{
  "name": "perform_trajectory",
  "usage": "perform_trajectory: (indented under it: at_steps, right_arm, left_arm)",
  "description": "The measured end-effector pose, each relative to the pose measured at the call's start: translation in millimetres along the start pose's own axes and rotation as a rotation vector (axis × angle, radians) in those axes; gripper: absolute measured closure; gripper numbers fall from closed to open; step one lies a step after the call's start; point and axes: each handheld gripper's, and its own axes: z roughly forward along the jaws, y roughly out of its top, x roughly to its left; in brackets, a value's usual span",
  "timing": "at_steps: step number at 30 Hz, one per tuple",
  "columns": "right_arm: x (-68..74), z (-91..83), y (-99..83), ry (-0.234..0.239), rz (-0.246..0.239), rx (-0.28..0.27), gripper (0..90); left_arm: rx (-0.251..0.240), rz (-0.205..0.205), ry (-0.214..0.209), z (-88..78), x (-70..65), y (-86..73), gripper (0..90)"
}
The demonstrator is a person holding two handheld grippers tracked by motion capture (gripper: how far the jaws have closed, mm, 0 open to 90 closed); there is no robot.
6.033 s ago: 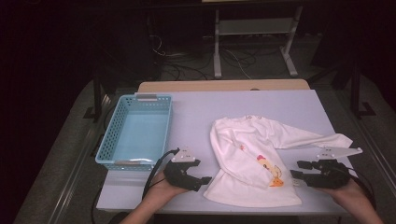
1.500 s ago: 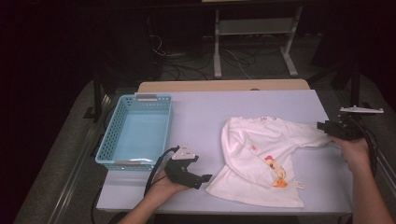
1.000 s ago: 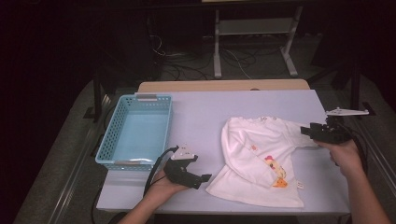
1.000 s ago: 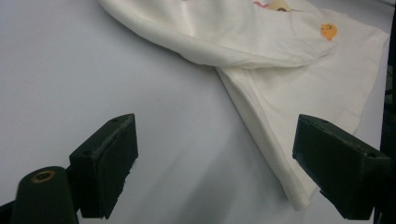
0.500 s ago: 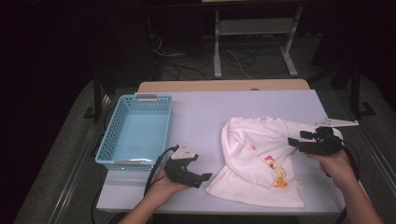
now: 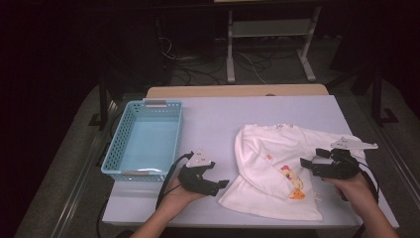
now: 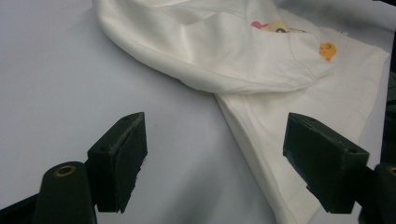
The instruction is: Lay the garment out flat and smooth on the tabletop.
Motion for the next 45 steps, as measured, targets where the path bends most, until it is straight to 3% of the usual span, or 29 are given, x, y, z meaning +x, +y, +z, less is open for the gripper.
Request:
perform_trajectory:
  at_steps: [6,12,19,24,38,45]
  right_arm:
    - [3.7,-0.9,-7.2,0.023,-0.036,0.014,18.7]
    - [1.6,3.2,-8.9,0.018,-0.052,0.026,18.4]
    - [2.0,4.9,-10.2,0.02,-0.062,0.032,18.4]
    - [1.9,4.5,-10.0,0.017,-0.062,0.032,18.5]
    - [1.6,4.4,-11.6,0.012,-0.065,0.04,18.6]
    - [1.3,2.8,-11.9,0.007,-0.063,0.037,18.6]
  left_arm:
    - [-0.002,-0.002,-0.002,10.3,0.5,8.6,28.3]
    - [-0.004,0.021,-0.044,25.6,-6.2,20.0,34.1]
    - [0.05,0.054,-0.05,41.2,-11.1,21.2,42.6]
    - [0.049,0.071,-0.072,49.5,-14.0,27.8,47.7]
    - [0.079,0.136,-0.157,81.4,-43.2,41.2,52.9]
    - [0.088,0.166,-0.235,101.3,-67.0,48.7,54.4]
